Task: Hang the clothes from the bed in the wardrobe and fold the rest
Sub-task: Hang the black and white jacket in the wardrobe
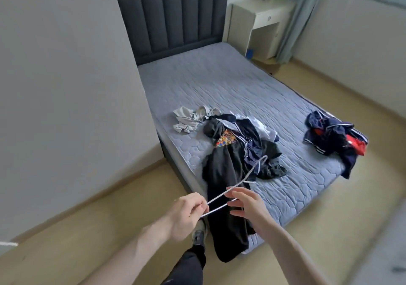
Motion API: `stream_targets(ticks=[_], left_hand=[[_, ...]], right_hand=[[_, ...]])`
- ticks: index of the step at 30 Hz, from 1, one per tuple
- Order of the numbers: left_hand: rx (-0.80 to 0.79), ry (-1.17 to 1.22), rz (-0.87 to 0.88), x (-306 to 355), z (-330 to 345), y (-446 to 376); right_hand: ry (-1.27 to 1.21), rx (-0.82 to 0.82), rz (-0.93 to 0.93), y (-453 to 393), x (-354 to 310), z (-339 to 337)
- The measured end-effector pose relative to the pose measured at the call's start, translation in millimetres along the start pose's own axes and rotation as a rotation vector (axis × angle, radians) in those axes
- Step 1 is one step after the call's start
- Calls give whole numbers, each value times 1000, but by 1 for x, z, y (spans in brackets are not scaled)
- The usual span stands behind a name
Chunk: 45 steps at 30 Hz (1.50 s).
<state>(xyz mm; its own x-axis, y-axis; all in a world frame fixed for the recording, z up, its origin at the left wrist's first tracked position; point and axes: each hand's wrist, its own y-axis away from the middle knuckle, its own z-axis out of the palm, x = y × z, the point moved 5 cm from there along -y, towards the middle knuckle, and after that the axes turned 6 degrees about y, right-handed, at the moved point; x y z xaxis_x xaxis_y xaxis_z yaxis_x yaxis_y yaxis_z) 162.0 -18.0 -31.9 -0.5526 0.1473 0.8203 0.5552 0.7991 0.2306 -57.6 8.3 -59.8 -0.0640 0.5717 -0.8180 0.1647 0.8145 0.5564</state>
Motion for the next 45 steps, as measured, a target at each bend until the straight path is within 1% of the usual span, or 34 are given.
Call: stream_targets(ticks=[3,7,9,11,14,17,21,24,26,30,35,39,45], left_hand=[[-121,-15,3,-1,2,-63],[-326,-56,-29,-13,1,-139],[-388,-53,-43,-20,-2,-176],[-386,-40,-86,-29,-4,-216],[-320,-28,-186,-47,-6,-260],[-306,-126,-242,-70,-2,-308],[-359,-244,-332,-105,18,-353],[-420,-300,-369,-116,40,-381],[-412,-312,-377,-115,53,-405],[-405,-360,-350,-110,92,-459],[-443,-456,-319,-124,176,-544],[-526,-580,-312,-153,254,-604],[-644,-856,-360,-213,329,-648]], right_hand=[[-23,57,65,-42,-9,-17],[9,90,124,-102,-24,-35],[12,125,138,-132,-30,-46],[-16,186,168,-160,-32,-61],[-48,253,201,-175,-31,-81],[-57,326,216,-188,-22,-108],[-57,424,246,-209,-3,-150],[-65,448,275,-226,16,-179],[-50,461,295,-240,30,-199],[26,498,324,-267,58,-236],[77,509,288,-311,101,-283],[84,487,248,-342,139,-310],[61,430,166,-375,179,-328]])
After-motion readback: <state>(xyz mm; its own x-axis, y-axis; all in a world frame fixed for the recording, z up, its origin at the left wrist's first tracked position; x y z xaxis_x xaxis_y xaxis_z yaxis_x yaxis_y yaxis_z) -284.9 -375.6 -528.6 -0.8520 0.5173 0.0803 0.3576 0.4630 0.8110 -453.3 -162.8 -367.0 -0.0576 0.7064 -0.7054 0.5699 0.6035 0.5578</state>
